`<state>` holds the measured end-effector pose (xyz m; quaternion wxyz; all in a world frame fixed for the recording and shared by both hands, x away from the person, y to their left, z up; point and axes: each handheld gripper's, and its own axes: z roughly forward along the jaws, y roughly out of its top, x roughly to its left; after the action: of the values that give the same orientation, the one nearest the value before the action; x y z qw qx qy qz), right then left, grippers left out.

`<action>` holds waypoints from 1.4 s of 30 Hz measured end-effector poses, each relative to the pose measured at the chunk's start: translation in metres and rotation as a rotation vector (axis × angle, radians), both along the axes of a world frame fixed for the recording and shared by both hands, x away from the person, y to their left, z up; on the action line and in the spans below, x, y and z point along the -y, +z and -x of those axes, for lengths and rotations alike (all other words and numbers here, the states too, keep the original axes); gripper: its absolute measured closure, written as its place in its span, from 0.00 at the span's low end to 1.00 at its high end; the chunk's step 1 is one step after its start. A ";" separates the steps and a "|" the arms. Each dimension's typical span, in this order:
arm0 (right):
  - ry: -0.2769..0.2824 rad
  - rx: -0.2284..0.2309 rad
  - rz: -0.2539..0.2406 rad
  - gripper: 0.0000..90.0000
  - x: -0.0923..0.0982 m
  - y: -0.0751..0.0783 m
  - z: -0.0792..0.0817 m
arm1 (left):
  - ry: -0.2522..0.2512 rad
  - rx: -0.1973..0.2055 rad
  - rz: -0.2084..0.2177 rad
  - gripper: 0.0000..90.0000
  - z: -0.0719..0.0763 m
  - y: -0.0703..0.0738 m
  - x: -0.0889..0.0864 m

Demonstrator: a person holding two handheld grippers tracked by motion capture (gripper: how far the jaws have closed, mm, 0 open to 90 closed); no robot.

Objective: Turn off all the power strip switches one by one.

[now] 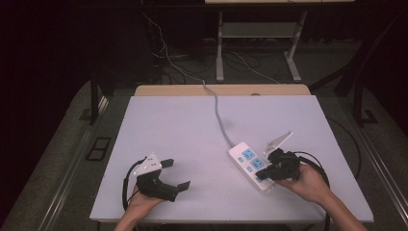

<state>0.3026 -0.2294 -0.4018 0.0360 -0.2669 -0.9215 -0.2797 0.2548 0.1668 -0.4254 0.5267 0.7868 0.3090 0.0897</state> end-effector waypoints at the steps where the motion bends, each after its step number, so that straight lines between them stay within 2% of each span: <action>1: 0.003 -0.001 -0.001 1.00 0.000 0.000 0.000 | 0.000 0.000 0.000 0.00 0.000 0.000 0.000; 13: -0.002 -0.022 -0.024 1.00 0.001 -0.006 -0.001 | 0.001 -0.002 0.002 0.00 0.000 0.000 0.001; 16: -0.013 -0.035 -0.050 1.00 0.004 -0.008 -0.002 | 0.000 -0.003 0.002 0.00 0.000 0.000 0.001; 20: -0.003 -0.027 -0.075 1.00 0.007 -0.010 -0.002 | -0.003 -0.007 0.002 0.00 0.000 -0.001 0.001; 23: -0.003 -0.025 -0.072 1.00 0.007 -0.010 -0.001 | -0.003 -0.010 0.000 0.00 0.001 -0.001 0.002; 26: -0.001 0.003 -0.059 1.00 0.005 -0.009 0.002 | -0.005 -0.011 0.000 0.00 0.001 -0.001 0.002; 34: -0.002 0.012 -0.054 1.00 0.005 -0.010 0.003 | -0.011 -0.016 -0.002 0.00 0.001 -0.001 0.003; 42: -0.007 -0.005 -0.061 1.00 0.005 -0.010 0.001 | -0.004 -0.017 0.002 0.00 0.000 -0.001 0.002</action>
<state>0.3014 -0.2348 -0.4118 0.0454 -0.2697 -0.9115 -0.3071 0.2544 0.1649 -0.4266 0.5251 0.7877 0.3119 0.0815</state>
